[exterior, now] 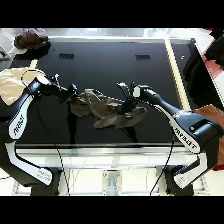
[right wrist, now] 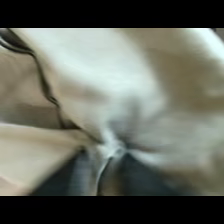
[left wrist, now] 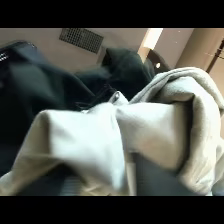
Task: Fold the shirts.
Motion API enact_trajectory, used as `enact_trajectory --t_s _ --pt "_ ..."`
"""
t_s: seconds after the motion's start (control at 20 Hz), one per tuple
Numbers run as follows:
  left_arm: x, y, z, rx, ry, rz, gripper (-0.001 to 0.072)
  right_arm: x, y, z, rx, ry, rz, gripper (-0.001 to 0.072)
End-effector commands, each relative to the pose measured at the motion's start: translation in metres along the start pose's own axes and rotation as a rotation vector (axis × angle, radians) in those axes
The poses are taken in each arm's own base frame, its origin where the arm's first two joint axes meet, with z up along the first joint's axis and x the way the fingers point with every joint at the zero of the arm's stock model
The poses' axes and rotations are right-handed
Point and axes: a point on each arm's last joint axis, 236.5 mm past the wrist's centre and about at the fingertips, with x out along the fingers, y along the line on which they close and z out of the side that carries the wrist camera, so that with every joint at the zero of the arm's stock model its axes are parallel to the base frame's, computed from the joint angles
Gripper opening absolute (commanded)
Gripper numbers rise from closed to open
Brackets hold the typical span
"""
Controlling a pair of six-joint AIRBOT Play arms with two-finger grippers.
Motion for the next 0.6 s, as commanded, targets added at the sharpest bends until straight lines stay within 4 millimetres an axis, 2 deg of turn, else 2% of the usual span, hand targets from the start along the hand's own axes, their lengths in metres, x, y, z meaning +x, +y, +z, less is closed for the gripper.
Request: enact_trajectory --t_s 0.0,0.1,0.15,0.25,0.4,0.5,0.55 --pt "0.002 -0.009 -0.001 -0.011 0.001 -0.029 0.0004 0.0 -0.003 -0.017 -0.05 0.076 -0.018 0.0022" --pt "-0.006 -0.027 0.002 -0.026 -0.011 -0.113 0.0011 -0.011 -0.001 -0.019 -0.1 0.111 -0.024 0.002" --pt "-0.016 -0.04 0.008 -0.022 -0.032 -0.172 0.0012 -0.024 -0.002 -0.015 -0.125 0.115 -0.043 0.002" --pt "-0.056 -0.067 0.021 0.02 -0.098 -0.311 0.0011 -0.064 -0.003 0.003 -0.183 0.079 -0.107 0.002" --pt "-0.144 -0.089 0.026 0.173 -0.24 -0.407 0.001 -0.166 0.01 0.034 -0.263 -0.088 -0.209 0.002" --pt "-0.203 -0.102 0.01 0.32 -0.333 -0.415 0.001 -0.246 0.033 0.035 -0.297 -0.222 -0.234 0.0019" --pt "-0.235 -0.113 -0.007 0.422 -0.383 -0.413 0.001 -0.281 0.045 0.029 -0.303 -0.285 -0.238 0.002"
